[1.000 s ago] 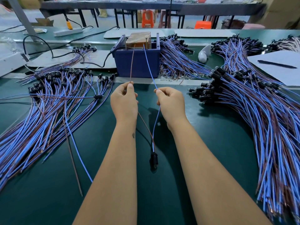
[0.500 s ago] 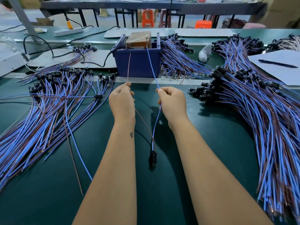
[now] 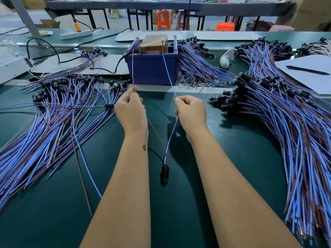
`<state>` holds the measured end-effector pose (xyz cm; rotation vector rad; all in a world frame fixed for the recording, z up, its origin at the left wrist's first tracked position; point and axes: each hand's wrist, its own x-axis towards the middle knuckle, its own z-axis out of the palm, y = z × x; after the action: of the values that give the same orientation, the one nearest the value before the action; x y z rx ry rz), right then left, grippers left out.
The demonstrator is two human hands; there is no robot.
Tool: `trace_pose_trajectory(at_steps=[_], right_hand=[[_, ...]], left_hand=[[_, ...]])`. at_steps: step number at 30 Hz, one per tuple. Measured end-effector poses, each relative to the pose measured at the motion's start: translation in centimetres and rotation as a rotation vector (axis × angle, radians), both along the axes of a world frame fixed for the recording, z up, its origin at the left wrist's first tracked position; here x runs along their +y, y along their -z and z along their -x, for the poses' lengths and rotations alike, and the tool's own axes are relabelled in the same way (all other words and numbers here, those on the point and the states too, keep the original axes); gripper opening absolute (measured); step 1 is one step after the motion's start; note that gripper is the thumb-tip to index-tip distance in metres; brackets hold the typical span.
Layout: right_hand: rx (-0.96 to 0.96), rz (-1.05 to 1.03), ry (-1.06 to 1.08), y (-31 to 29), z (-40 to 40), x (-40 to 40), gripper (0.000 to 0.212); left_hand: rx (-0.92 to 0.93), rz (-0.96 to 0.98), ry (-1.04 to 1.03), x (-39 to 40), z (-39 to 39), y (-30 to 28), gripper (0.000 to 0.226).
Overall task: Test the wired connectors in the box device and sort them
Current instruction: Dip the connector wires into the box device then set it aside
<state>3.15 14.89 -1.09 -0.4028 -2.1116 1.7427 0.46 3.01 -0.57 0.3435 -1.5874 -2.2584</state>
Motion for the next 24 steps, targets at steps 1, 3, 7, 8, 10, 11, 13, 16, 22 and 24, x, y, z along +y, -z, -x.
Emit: trace_pose_trajectory(at_steps=[1,3,7,8,10,11,13,16,22,24], right_hand=[[-0.002,0.001,-0.001,0.0,0.0,0.0,0.022],[-0.003,0.004,-0.001,0.0,0.0,0.0,0.022],[0.001,-0.001,-0.001,0.0,-0.1,0.0,0.022],[0.003,-0.001,-0.002,0.0,-0.1,0.0,0.022],[0.005,-0.003,-0.003,0.0,-0.1,0.0,0.021],[0.006,-0.006,-0.002,0.0,-0.1,0.1,0.021],[0.009,-0.012,0.003,0.0,0.0,0.1,0.022],[0.008,-0.01,0.008,0.1,0.0,0.1,0.022],[0.013,0.016,0.045,0.2,0.2,0.1,0.02],[0.019,0.025,0.048,0.2,0.2,0.1,0.02]], left_hand=[[-0.001,0.003,0.006,0.0,0.1,0.1,0.035],[-0.011,0.021,0.029,0.0,0.3,0.1,0.036],[-0.021,0.071,0.076,0.5,0.9,0.2,0.034],[-0.017,0.072,0.084,0.6,1.0,0.3,0.034],[-0.013,0.076,0.097,0.8,1.2,0.4,0.034],[-0.011,0.076,0.101,0.8,1.2,0.4,0.034],[-0.008,0.072,0.103,0.8,1.4,0.5,0.034],[-0.013,0.081,0.107,0.8,1.6,0.6,0.032],[-0.034,0.1,0.109,0.8,1.6,0.8,0.03],[-0.037,0.106,0.111,0.7,1.6,0.8,0.03]])
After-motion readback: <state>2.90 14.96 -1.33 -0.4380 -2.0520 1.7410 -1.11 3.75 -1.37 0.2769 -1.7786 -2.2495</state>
